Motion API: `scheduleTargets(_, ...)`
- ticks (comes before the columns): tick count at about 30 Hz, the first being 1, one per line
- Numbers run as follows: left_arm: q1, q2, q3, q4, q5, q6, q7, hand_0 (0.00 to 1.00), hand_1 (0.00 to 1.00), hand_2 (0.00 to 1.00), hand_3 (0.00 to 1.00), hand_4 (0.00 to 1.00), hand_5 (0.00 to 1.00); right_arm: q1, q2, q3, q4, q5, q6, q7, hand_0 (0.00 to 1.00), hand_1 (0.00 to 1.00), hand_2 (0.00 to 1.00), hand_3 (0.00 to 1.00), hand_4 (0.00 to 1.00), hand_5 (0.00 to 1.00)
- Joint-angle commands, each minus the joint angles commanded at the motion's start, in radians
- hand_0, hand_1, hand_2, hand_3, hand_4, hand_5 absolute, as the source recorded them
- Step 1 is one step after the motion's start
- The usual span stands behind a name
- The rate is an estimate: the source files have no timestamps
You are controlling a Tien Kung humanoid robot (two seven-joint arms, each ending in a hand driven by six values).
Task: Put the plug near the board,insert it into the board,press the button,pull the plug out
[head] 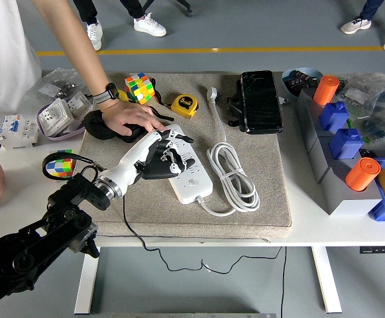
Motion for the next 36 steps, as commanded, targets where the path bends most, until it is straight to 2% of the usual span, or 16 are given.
scheduleTargets(2,0.011,-0.003,-0.002,0.007,-0.061,0.025,-0.045,0.417,0.562,0.554,0.598,0.846,0.283,0.0,0.001,-0.003,0.0,0.001,0.0,0.0,0.584,0.635,0.542,0.479,0.739,0.443)
scheduleTargets(5,0.02,-0.006,-0.005,0.017,-0.126,0.035,-0.085,0.417,0.562,0.554,0.598,0.846,0.283,0.0,0.001,-0.005,-0.001,0.001,0.001,-0.001,0.584,0.635,0.542,0.479,0.739,0.443)
scheduleTargets(6,0.022,-0.006,-0.004,0.021,-0.146,0.039,-0.1,0.565,0.641,0.592,0.601,0.852,0.297,0.0,0.001,-0.005,-0.002,0.002,0.001,-0.001,0.584,0.635,0.542,0.479,0.739,0.444)
scheduleTargets(11,0.029,-0.004,0.007,0.043,-0.273,0.058,-0.168,0.565,0.641,0.592,0.601,0.852,0.297,0.002,0.0,-0.005,-0.002,0.003,0.0,-0.001,0.584,0.635,0.542,0.479,0.739,0.444)
scheduleTargets(12,0.03,-0.003,0.008,0.046,-0.297,0.059,-0.171,0.547,0.629,0.581,0.596,0.861,0.325,0.003,0.0,-0.005,-0.002,0.003,0.0,-0.001,0.584,0.635,0.542,0.479,0.739,0.444)
scheduleTargets(15,0.035,-0.001,0.011,0.05,-0.328,0.059,-0.176,0.547,0.629,0.581,0.596,0.861,0.325,0.004,0.001,-0.009,-0.003,0.004,0.0,-0.001,0.584,0.635,0.542,0.479,0.739,0.444)
scheduleTargets(36,0.039,0.002,0.007,0.042,-0.314,0.051,-0.158,0.535,0.612,0.578,0.594,0.86,0.34,0.003,0.001,-0.013,-0.004,0.009,0.0,0.0,0.584,0.634,0.543,0.478,0.738,0.448)
